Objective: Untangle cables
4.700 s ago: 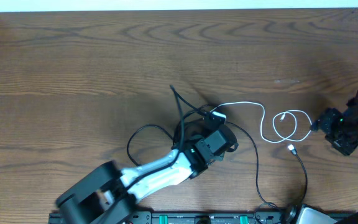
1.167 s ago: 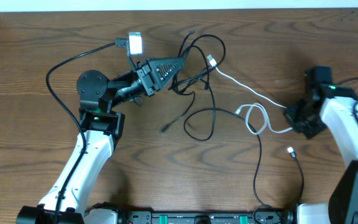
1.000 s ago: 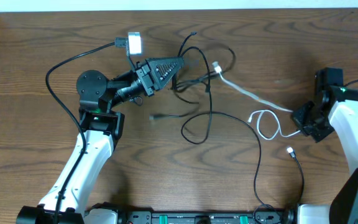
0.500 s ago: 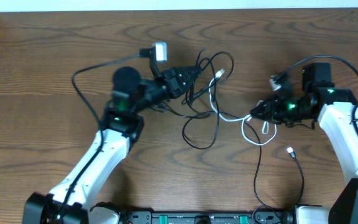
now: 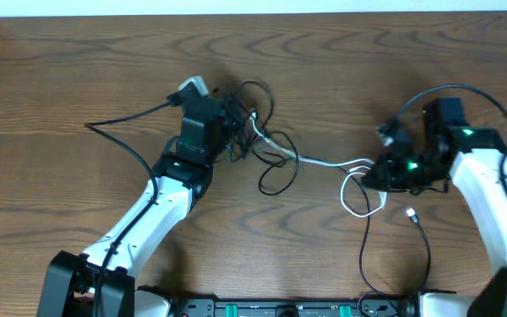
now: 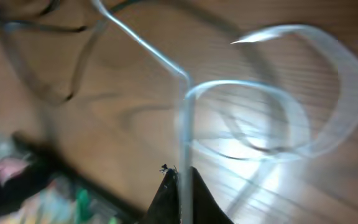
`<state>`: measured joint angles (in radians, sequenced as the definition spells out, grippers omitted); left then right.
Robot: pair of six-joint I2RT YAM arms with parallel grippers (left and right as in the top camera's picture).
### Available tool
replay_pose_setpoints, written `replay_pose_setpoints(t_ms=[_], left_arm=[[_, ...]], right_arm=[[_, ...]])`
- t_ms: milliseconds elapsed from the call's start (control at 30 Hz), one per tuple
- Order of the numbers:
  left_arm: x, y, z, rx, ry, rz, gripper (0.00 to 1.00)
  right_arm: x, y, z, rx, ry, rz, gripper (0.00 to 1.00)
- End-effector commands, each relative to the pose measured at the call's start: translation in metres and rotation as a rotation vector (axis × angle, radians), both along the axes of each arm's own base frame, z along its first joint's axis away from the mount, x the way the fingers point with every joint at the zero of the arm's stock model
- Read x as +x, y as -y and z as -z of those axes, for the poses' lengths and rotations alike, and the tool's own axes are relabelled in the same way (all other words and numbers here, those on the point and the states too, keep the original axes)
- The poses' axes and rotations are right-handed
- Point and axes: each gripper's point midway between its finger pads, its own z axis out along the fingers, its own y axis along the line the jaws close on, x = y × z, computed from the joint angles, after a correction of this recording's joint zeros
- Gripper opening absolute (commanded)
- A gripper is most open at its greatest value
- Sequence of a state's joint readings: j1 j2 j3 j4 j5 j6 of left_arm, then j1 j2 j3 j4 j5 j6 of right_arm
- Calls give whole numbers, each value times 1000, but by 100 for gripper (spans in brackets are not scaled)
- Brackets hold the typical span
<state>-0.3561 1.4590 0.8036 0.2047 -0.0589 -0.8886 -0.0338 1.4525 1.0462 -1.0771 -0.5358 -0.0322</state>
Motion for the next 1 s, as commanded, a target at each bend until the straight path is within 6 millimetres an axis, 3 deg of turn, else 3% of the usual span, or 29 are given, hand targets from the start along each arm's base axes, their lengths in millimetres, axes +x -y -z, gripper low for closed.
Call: replay_pose_setpoints(t_ms=[0,100,200,300,433,533,600,800,967], left_arm=[[1,-42,7,152,-8,-187,8],[-3,-46,12,173,-32,-197,8],[-4,-40,14,159,-45,-169,8],[-6,-23,16,103,-59,-88,8],[-12,4,19,20,-88,47,8],[-15,10,19,1,-99,81,8],[-16,11,21,-2,-106,88,8],[-30,20,33,-25,-183,151,9],[-48,14,53,3,-293,150,11]], right_arm=[[4,66,-7,-247,20,275,1],[-1,112,-21,-362,38,518,2],[-1,126,-38,-342,100,611,1],[6,99,-57,-201,214,464,1],[2,33,-90,94,404,79,1],[-2,21,-94,140,429,11,1],[0,31,-87,75,401,53,1],[-1,92,-57,-230,221,396,1],[1,106,-56,-272,190,531,1]])
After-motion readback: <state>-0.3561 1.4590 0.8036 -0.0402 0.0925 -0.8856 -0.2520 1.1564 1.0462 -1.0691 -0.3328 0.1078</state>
